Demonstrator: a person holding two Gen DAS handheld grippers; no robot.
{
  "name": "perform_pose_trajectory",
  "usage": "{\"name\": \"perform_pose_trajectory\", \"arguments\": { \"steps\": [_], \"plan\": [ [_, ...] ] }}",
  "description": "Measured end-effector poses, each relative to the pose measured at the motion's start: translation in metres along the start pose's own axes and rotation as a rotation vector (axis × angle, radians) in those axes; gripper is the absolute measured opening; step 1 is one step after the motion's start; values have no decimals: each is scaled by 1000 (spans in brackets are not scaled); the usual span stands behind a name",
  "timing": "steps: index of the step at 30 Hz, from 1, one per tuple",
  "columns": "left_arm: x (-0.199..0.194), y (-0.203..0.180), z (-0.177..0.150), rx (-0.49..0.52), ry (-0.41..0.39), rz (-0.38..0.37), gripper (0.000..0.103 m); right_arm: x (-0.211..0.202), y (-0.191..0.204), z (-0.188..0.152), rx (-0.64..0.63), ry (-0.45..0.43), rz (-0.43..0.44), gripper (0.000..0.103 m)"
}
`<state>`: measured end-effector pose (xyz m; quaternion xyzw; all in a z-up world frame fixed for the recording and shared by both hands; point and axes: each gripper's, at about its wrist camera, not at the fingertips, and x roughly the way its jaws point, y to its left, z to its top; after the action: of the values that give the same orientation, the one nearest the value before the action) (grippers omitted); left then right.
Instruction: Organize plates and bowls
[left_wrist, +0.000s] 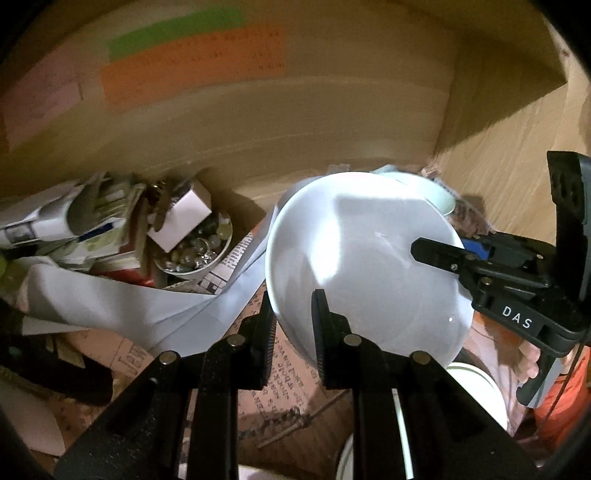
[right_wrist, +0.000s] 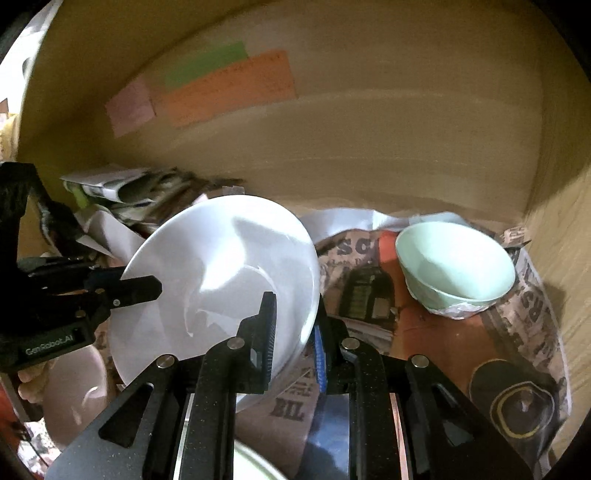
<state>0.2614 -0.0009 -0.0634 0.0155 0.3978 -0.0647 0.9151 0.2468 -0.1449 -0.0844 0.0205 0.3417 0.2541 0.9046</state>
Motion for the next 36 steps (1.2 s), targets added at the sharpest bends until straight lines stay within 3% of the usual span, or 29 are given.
{"name": "perform_pose_trajectory", "arguments": {
  "steps": [18,36],
  "plan": [
    [-68,24,-50,-45,-122,8,18,-33,66,-17,-43,-46,24,17],
    [-116,59,-112,-135,-144,59,18,-31,129,-42,-95,-22,101,18]
  ]
}}
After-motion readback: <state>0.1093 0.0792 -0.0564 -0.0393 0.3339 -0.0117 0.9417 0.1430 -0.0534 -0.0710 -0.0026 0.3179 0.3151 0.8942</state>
